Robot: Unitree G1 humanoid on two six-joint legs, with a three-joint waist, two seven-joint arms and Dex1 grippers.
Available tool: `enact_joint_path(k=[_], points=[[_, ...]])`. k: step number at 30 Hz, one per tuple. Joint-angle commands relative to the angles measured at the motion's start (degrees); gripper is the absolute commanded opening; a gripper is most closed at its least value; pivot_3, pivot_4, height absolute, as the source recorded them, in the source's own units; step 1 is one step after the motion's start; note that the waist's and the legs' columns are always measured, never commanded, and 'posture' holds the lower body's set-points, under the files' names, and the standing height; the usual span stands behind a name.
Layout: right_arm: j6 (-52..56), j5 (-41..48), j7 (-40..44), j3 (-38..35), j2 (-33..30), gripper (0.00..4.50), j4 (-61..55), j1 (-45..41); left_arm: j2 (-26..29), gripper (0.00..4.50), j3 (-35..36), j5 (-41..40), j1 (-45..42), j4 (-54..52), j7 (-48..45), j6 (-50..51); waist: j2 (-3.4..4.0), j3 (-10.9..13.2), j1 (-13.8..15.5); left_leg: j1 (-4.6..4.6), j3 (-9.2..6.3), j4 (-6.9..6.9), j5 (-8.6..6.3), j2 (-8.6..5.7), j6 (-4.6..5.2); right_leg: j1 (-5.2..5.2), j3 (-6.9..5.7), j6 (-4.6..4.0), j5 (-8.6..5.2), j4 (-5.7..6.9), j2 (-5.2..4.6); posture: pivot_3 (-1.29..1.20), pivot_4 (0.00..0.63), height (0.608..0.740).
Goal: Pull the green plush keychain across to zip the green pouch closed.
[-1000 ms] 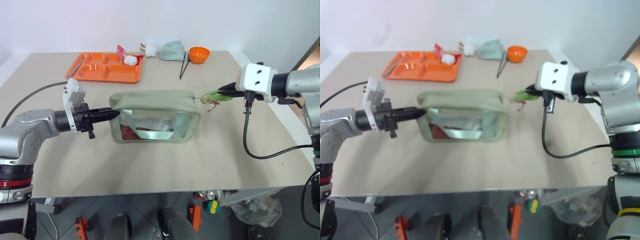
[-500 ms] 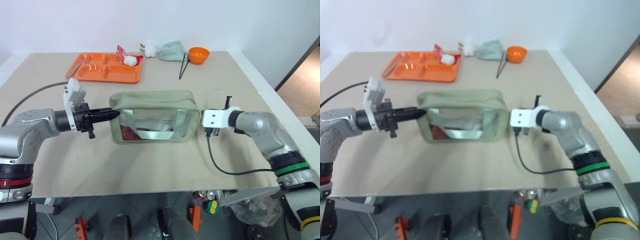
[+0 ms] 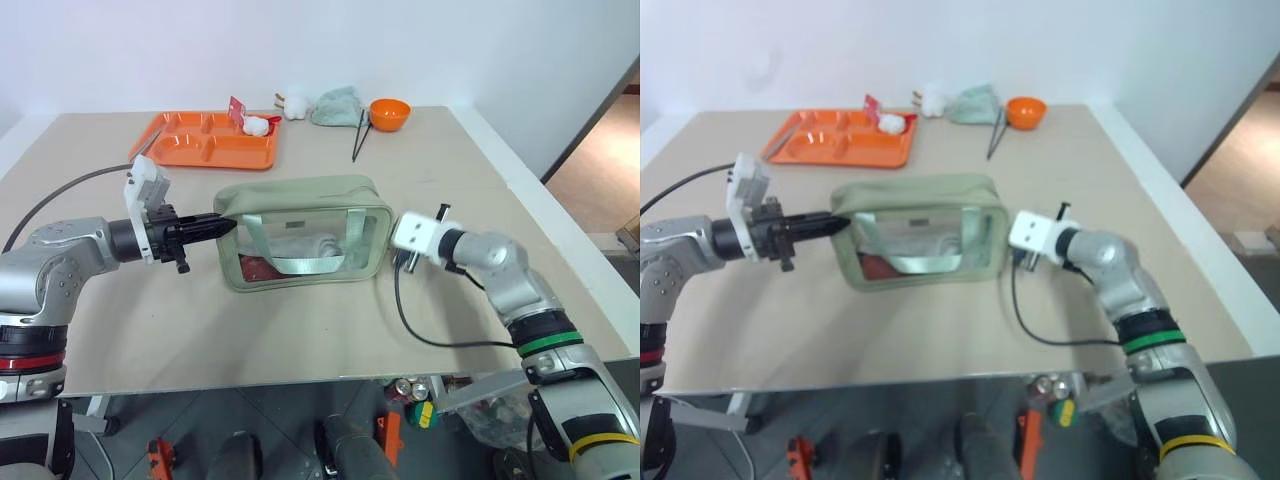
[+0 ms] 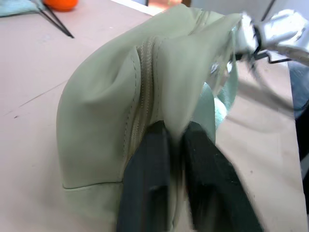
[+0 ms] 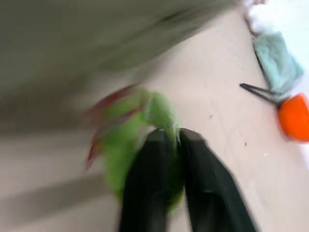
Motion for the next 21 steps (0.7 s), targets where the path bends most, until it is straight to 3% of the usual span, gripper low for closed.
enact_joint_path(k=[1,4,8,15,18,21], points=[[14.81,13.56,5.88,-9.08,-1.85,1.98,-7.57,-3.86,-0.01,2.05,3.27,-1.28,-1.82,-0.05,1.82,-0.33,0.00,0.00,0.09,-0.04,0.01,-0.03,0.00,-0.01,0.00,-0.04,0.00,0.01,-0.02,-0.01,-0.02,0.00,0.150,0.740],[26.60,22.61,11.36,-12.90,-4.94,2.99,-12.67,-3.76,0.46,3.05,3.66,-1.60,-1.24,-0.20,1.56,-0.31,0.00,0.00,0.42,-0.07,-0.05,-0.09,-0.07,-0.01,0.05,-0.02,-0.08,0.01,-0.13,-0.07,-0.06,0.00,0.150,0.740],[31.60,28.87,16.61,-16.38,-10.16,3.00,-17.45,-0.86,2.17,4.32,4.76,-1.85,0.66,-2.36,0.44,-0.75,0.01,0.01,0.55,-0.13,-0.11,-0.15,-0.11,-0.03,0.07,-0.03,-0.15,-0.01,-0.19,-0.19,-0.08,0.00,0.150,0.740],[34.90,34.87,21.27,-23.33,-19.00,3.00,-21.07,8.83,7.11,4.32,13.80,-4.02,10.56,-8.28,1.65,-0.27,0.02,0.01,0.29,-0.10,0.04,-0.16,-0.24,0.00,0.26,-0.04,-0.06,0.02,-0.24,-0.28,-0.10,0.00,0.150,0.740],[35.87,35.58,19.90,-27.00,-20.49,3.00,-21.23,14.27,10.31,4.32,16.73,-1.80,15.75,-7.99,5.31,2.45,0.03,0.02,0.32,-0.05,-0.02,-0.14,-0.25,0.02,0.26,0.00,-0.09,-0.02,-0.26,-0.26,-0.09,0.00,0.150,0.740],[36.63,36.63,18.56,-30.57,-20.13,3.00,-22.20,19.97,9.74,4.32,22.87,-4.70,21.65,-8.49,4.32,2.89,0.03,0.02,0.34,-0.03,0.00,-0.14,-0.24,0.00,0.26,-0.01,-0.09,-0.04,-0.26,-0.24,-0.10,0.00,0.150,0.740]])
